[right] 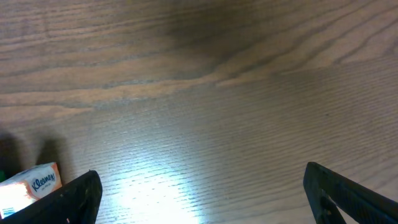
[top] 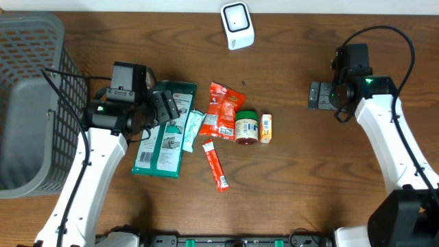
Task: Scan the item barcode
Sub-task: 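Raise the left gripper and pull it back left beside the gloves pack, then move the right gripper left toward the orange Kleenex pack beside the jar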
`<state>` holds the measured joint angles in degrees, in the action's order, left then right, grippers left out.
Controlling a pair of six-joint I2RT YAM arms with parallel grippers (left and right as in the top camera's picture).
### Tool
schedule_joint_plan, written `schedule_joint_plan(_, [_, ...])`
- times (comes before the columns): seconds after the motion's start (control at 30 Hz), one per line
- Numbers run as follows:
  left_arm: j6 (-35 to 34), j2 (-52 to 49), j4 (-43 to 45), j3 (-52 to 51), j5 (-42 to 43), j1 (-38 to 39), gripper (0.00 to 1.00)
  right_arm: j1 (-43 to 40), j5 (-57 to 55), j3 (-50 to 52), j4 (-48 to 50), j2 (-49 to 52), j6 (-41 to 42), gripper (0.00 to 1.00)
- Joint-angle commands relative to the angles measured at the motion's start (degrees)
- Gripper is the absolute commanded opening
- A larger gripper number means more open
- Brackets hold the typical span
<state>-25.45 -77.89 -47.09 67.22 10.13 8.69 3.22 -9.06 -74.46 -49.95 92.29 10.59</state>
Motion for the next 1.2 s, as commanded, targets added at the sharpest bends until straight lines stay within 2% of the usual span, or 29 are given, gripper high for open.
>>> schedule_joint_plan(0.0, [0.33,0.31,-0.2,0.94,-0.55,-0.15,0.86,-0.13,1.07,-0.59,0.31,-0.57,-0.37,0.99])
schedule_joint_plan(0.4, [0.33,0.31,-0.2,0.94,-0.55,-0.15,0.86,-0.13,23.08,-0.59,0.35,-0.57,-0.37,0.99])
schedule_joint_plan(0.67, [0.33,0.31,-0.2,0.94,-0.55,-0.15,0.86,-0.15,30.84,-0.59,-0.24,-0.57,-0.39,0.99])
schedule_joint_plan(0.77, [0.33,0.31,-0.2,0.94,-0.55,-0.15,0.86,-0.13,30.82,-0.59,-0.24,-0.57,0.85,0.77])
schedule_joint_plan(0.8, [0.33,0.31,-0.2,0.94,-0.55,-0.15,0.86,-0.09,30.8,-0.61,-0.33,-0.61,2.45,0.63])
schedule_joint_plan(0.83, [0.33,0.31,-0.2,0.94,-0.55,-0.15,0.87,0.13,30.77,-0.63,-0.5,-0.85,3.1,0.54])
schedule_joint_plan(0.87, [0.33,0.31,-0.2,0.94,-0.55,-0.15,0.86,0.44,30.75,-0.74,-0.63,-0.98,3.1,0.52])
schedule_joint_plan(0.93, [0.33,0.31,-0.2,0.94,-0.55,-0.15,0.86,1.31,30.75,-1.36,-1.09,-1.14,3.13,0.4])
schedule_joint_plan(0.97, [0.33,0.31,-0.2,0.94,-0.55,-0.15,0.86,1.66,30.75,-1.64,-1.29,-1.14,3.19,0.37])
schedule_joint_plan(1.03, [0.33,0.31,-0.2,0.94,-0.55,-0.15,0.86,2.99,29.68,-1.95,-1.77,-1.14,6.01,0.38])
schedule_joint_plan(1.1, [0.33,0.31,-0.2,0.94,-0.55,-0.15,0.87,4.57,28.17,-1.92,-2.89,-1.09,8.7,0.47])
schedule_joint_plan(1.17, [0.33,0.31,-0.2,0.94,-0.55,-0.15,0.87,6.8,25.97,-1.86,-3.91,-0.87,9.33,0.52])
